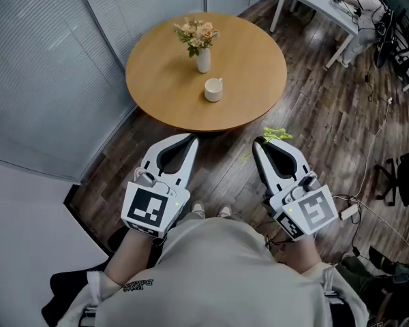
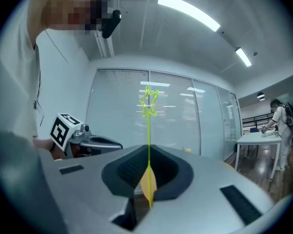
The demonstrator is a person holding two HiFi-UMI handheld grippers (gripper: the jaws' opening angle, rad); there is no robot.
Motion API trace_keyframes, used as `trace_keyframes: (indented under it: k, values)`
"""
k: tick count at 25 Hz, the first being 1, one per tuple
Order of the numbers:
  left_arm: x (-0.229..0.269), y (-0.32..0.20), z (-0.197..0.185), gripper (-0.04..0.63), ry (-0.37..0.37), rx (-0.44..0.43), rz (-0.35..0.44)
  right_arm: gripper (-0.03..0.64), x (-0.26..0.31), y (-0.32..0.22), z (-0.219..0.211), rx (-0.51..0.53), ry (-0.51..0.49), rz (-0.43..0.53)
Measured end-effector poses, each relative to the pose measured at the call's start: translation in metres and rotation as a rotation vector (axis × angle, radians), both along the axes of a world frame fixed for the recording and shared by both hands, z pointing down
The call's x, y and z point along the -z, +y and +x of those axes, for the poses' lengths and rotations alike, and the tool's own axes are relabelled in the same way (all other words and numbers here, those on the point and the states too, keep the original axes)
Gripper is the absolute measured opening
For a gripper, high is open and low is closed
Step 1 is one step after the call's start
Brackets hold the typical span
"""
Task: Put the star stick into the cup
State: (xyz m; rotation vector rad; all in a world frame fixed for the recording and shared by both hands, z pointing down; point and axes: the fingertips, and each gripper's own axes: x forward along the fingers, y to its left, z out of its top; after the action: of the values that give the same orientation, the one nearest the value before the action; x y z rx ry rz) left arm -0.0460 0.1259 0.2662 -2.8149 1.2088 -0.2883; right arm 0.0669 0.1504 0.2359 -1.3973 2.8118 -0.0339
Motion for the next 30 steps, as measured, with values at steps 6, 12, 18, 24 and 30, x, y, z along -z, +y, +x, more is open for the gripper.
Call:
trace_keyframes:
  k: [6,12,18,24,30]
  values:
    - [-0.003,0.0,0.002,0.023,-0.009,0.004,-0.005,0.034,-0.003,-0.001,0.003,0.004,-0.01,-0.008]
    - [-0.004,0.005,0.008,0.023,-0.018,0.011,-0.011,0.034,-0.005,0.002,0.009,0.01,-0.022,-0.017]
    - [-0.008,0.006,0.016,0.023,-0.021,0.024,-0.018,0.034,-0.01,0.001,0.018,0.018,-0.026,-0.026]
    - [-0.009,0.008,0.031,0.023,-0.025,0.047,-0.031,0.034,-0.015,0.001,0.035,0.029,-0.034,-0.033]
    - [-0.015,0.006,0.044,0.023,-0.053,0.068,-0.026,0.034,-0.02,-0.004,0.05,0.053,-0.048,-0.036]
